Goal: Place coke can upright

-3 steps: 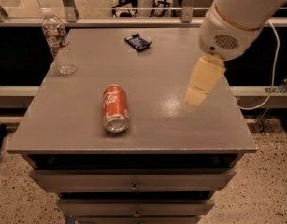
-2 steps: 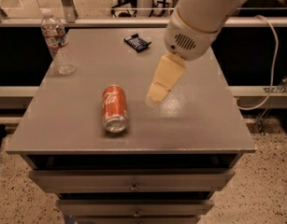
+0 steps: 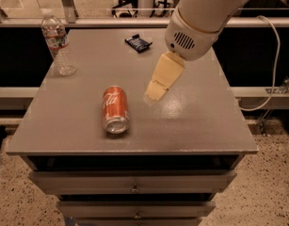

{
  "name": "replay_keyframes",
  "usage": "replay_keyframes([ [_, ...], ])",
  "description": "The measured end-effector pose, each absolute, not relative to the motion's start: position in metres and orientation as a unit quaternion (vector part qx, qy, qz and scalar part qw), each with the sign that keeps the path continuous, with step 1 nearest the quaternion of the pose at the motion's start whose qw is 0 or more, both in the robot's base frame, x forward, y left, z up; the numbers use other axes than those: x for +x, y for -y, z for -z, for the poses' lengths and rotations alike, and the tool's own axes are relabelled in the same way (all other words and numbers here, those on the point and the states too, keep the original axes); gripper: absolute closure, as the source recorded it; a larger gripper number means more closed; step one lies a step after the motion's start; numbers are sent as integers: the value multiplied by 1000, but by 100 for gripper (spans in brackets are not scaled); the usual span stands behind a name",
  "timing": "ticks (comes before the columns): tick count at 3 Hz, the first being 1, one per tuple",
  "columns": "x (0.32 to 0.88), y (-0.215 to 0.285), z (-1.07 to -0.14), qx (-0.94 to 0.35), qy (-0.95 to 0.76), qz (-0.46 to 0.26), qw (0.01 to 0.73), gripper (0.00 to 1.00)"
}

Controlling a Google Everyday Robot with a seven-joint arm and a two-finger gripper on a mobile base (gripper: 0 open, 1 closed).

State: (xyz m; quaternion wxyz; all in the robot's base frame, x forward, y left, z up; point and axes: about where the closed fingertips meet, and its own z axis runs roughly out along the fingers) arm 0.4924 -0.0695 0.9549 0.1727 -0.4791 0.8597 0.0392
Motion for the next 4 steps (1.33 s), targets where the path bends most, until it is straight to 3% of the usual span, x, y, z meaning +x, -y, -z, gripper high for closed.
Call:
replay_keyframes([
  [4,527,-56,-890,-304,-936,-64,163,0],
])
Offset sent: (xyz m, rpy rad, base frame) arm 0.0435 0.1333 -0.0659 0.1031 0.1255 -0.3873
